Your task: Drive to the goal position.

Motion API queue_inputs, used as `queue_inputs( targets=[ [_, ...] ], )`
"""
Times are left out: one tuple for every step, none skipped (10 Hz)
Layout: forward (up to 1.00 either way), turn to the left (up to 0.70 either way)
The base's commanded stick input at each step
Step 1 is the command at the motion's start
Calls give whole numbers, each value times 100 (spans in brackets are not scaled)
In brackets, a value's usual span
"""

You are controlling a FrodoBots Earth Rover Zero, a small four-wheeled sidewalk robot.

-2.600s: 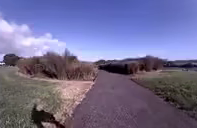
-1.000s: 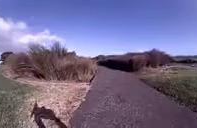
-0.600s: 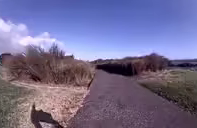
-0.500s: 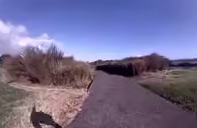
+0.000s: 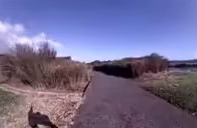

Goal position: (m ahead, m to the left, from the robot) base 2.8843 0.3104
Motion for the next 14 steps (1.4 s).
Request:
queue_inputs(
  targets=[
    [70, 2],
    [70, 3],
    [70, 5],
    [70, 7],
    [70, 8],
    [70, 10],
    [70, 12],
    [70, 13],
    [70, 14],
    [70, 14],
    [70, 14],
    [70, 13],
    [70, 12],
    [70, 7]
  ],
)
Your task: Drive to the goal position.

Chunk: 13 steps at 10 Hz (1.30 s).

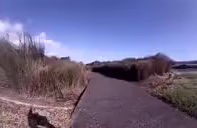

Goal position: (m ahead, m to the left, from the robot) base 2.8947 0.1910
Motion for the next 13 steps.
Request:
queue_inputs(
  targets=[
    [70, 3],
    [70, 1],
    [70, 1],
    [70, 1],
    [70, 1],
    [70, 0],
    [70, 0],
    [70, 0],
    [70, 0],
    [70, -1],
    [70, -7],
    [70, -12],
    [70, -9]
  ],
)
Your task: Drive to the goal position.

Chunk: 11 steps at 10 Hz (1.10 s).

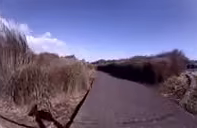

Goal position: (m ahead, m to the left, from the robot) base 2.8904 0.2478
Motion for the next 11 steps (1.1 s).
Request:
queue_inputs(
  targets=[
    [70, -6],
    [70, -3],
    [70, 0],
    [70, 0],
    [70, 0],
    [70, 0],
    [70, 0],
    [70, 0],
    [70, 0],
    [70, 0],
    [70, -3]
  ],
)
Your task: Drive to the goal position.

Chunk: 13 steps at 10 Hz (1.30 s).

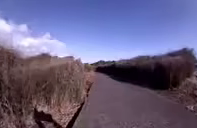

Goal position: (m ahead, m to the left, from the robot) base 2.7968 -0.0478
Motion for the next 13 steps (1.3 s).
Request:
queue_inputs(
  targets=[
    [70, -6],
    [70, -9],
    [70, -12],
    [70, -12],
    [70, -13],
    [70, -13],
    [70, -14],
    [70, -14],
    [70, -14],
    [70, -14],
    [70, -14],
    [70, -14],
    [70, -14]
  ],
)
